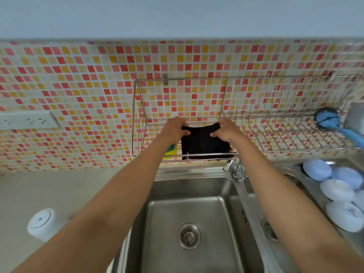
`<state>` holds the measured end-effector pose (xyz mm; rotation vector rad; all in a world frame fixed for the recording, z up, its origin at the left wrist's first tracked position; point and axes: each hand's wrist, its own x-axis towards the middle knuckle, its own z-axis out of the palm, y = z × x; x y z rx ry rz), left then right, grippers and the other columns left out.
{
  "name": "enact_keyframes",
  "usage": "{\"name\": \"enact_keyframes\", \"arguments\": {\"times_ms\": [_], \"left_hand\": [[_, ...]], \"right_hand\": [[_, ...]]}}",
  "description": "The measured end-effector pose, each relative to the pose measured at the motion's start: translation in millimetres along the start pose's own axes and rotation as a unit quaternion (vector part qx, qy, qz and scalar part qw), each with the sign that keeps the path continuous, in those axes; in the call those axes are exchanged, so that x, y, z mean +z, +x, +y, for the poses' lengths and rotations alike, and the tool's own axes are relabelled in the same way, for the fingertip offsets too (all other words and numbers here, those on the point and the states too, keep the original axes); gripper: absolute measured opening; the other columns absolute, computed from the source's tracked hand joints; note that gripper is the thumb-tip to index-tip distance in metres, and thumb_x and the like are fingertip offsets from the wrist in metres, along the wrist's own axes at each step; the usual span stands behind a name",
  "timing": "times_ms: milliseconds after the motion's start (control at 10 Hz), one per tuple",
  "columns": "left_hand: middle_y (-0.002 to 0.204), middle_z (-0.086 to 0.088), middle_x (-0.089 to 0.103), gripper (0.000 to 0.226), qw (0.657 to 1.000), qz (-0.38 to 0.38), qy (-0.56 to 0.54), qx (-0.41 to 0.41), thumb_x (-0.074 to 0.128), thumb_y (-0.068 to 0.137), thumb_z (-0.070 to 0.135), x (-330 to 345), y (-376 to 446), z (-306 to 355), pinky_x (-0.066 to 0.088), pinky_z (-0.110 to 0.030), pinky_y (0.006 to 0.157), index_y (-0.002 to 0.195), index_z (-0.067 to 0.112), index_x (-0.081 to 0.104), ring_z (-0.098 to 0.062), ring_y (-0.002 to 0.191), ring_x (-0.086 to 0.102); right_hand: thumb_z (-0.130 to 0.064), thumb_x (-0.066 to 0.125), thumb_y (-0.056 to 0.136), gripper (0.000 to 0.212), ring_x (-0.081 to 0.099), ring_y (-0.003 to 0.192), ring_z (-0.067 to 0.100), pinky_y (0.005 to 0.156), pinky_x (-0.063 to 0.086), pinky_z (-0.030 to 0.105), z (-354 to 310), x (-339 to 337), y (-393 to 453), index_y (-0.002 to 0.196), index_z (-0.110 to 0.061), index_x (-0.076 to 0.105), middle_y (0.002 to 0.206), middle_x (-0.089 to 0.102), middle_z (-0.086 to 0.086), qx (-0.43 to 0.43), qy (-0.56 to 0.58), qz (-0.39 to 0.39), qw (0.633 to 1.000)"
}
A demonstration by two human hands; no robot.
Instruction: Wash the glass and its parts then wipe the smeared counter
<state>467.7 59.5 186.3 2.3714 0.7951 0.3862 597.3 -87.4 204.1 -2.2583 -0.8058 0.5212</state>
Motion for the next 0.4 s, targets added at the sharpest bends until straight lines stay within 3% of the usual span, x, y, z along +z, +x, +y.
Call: {"name": "enact_keyframes", "arguments": {"times_ms": [100, 200, 400], "left_hand": [[0.111, -0.013, 0.062, 0.026, 0.999, 0.0, 0.049, 0.006, 0.072, 0.085, 0.018, 7.1, 5.6, -1.1, 0.04, -0.028, 0.079, 0.107, 0.007, 0.065, -0.028, 0.103, 0.058], [0.115, -0.013, 0.062, 0.029, 0.996, 0.004, 0.092, 0.0, 0.072, 0.085, 0.02, 6.0, 1.1, 0.1, 0.047, -0.038, 0.089, 0.11, 0.01, 0.063, -0.029, 0.105, 0.057], [0.132, -0.012, 0.055, 0.04, 0.983, 0.059, 0.176, 0.015, 0.061, 0.092, 0.03, -5.4, -42.2, 0.7, 0.042, -0.041, 0.101, 0.127, 0.013, 0.054, -0.03, 0.123, 0.049]], "right_hand": [[-0.016, 0.071, 0.086, 0.067, 0.045, 0.128, 0.031, 0.095, 0.039, 0.031, 10.3, 13.5, 8.4, 0.142, -0.007, 0.037, 0.141, 0.046, 0.014, -0.001, -0.047, 0.002, 0.999], [-0.017, 0.073, 0.084, 0.066, 0.05, 0.122, 0.032, 0.091, 0.043, 0.033, 16.0, 21.2, 6.2, 0.139, -0.008, 0.038, 0.135, 0.051, 0.015, -0.008, -0.053, 0.034, 0.998], [-0.03, 0.065, 0.089, 0.045, 0.055, 0.112, 0.034, 0.08, 0.047, 0.037, 12.0, 24.4, -16.4, 0.127, -0.01, 0.048, 0.121, 0.059, 0.014, -0.032, -0.191, 0.116, 0.974]]}}
